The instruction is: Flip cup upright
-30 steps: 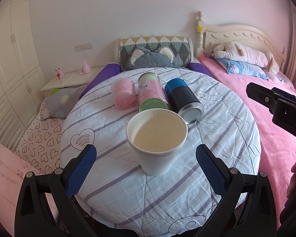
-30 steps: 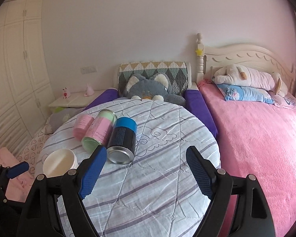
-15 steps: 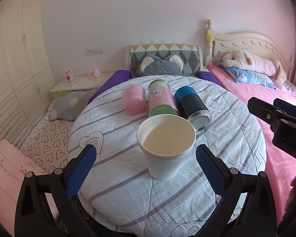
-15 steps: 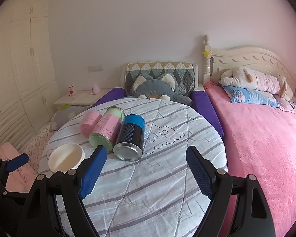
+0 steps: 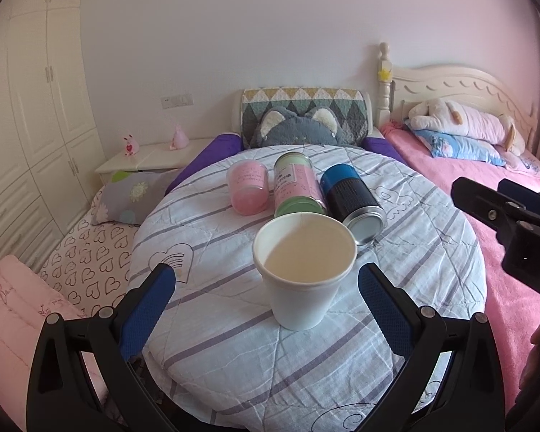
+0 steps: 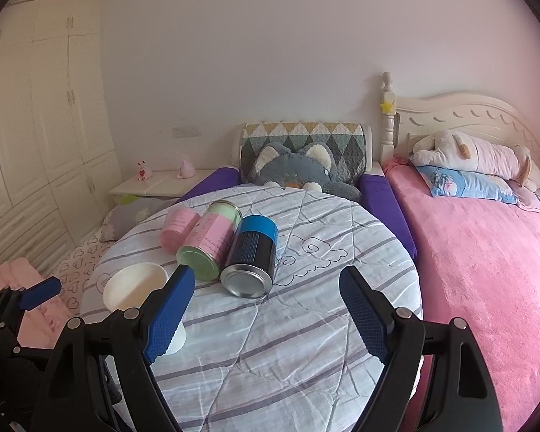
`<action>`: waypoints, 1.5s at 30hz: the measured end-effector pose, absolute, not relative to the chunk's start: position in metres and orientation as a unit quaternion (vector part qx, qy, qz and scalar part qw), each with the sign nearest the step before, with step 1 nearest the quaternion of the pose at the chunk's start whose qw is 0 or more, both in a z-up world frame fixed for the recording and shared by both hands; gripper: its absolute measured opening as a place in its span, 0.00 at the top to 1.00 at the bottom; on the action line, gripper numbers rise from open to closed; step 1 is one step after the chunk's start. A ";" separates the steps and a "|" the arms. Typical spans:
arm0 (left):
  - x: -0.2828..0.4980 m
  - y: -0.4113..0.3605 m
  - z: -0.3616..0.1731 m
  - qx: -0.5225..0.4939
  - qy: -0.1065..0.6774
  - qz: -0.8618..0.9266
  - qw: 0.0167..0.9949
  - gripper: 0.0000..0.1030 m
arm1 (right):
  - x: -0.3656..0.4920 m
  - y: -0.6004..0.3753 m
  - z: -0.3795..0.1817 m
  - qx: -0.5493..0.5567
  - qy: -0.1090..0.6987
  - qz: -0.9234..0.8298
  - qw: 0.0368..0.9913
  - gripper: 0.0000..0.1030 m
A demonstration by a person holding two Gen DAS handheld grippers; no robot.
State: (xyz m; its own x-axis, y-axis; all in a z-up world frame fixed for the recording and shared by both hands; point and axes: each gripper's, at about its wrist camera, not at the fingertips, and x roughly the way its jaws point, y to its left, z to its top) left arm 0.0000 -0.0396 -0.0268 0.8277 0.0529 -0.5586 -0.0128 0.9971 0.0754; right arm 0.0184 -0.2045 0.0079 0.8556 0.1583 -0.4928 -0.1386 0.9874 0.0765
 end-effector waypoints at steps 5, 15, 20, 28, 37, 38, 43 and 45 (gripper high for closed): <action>-0.002 -0.038 -0.024 0.032 0.283 0.027 0.958 0.00 | 0.017 -0.205 0.009 0.020 0.254 0.078 0.964 0.19; -0.003 -0.038 -0.023 0.038 0.283 0.028 0.958 0.00 | 0.017 -0.203 0.009 0.019 0.254 0.079 0.964 0.19; -0.002 -0.038 -0.023 0.038 0.284 0.029 0.958 0.00 | 0.018 -0.202 0.007 0.019 0.258 0.079 0.963 0.19; -0.001 -0.038 -0.024 0.038 0.286 0.031 0.957 0.00 | 0.019 -0.201 0.004 0.018 0.263 0.081 0.961 0.19; 0.001 -0.037 -0.028 0.038 0.290 0.029 0.956 0.00 | 0.022 -0.197 0.001 0.014 0.273 0.083 0.958 0.19; 0.002 -0.037 -0.029 0.039 0.291 0.029 0.956 0.00 | 0.022 -0.197 0.001 0.013 0.273 0.083 0.958 0.19; 0.002 -0.036 -0.029 0.040 0.292 0.029 0.955 0.00 | 0.024 -0.195 0.001 0.010 0.276 0.085 0.957 0.19; 0.002 -0.036 -0.029 0.040 0.291 0.029 0.955 0.00 | 0.025 -0.193 0.000 0.008 0.278 0.087 0.957 0.19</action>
